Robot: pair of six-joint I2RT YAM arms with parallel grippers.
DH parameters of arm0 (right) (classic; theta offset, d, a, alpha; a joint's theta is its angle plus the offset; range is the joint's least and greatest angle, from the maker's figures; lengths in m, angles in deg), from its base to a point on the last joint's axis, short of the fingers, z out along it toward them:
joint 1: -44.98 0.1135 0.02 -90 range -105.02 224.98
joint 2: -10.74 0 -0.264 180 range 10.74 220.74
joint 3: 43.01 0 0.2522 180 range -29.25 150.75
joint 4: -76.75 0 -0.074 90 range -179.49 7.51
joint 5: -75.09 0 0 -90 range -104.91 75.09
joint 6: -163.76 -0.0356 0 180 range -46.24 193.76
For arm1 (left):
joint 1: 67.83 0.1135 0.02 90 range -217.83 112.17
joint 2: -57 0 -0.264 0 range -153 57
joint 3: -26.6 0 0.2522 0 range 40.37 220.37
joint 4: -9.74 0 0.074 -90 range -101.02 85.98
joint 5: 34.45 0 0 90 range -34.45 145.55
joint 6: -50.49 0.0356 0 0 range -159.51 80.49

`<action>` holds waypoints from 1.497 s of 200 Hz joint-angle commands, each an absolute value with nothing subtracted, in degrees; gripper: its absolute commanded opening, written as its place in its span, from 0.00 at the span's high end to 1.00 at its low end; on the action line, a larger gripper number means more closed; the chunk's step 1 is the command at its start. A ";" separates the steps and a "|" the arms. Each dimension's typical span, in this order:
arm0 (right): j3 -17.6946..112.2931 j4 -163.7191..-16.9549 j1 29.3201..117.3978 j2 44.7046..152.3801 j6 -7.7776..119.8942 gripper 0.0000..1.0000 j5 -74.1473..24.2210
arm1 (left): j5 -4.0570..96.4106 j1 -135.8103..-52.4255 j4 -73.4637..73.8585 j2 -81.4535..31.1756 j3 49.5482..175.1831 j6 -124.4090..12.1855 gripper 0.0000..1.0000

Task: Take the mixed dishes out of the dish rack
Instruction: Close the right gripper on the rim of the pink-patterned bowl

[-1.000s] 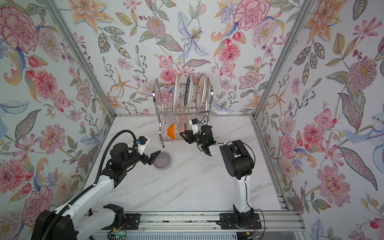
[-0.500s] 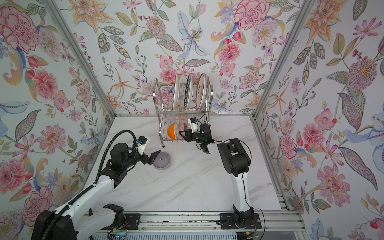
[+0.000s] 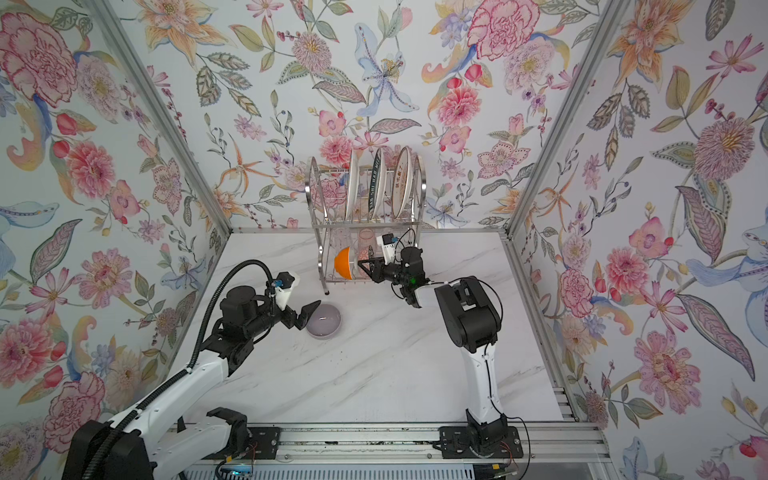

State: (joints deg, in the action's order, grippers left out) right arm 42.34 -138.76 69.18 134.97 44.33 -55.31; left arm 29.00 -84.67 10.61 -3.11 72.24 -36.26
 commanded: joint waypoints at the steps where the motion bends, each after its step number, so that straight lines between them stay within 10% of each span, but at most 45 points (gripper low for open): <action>1: 43.48 -141.57 68.54 136.49 42.89 0.81 -56.57 | 29.59 -85.34 10.83 -2.59 71.55 -36.31 0.01; 299: 44.99 -156.71 67.30 140.69 28.28 1.00 -59.38 | 30.17 -85.90 11.80 -1.60 71.66 -37.21 0.01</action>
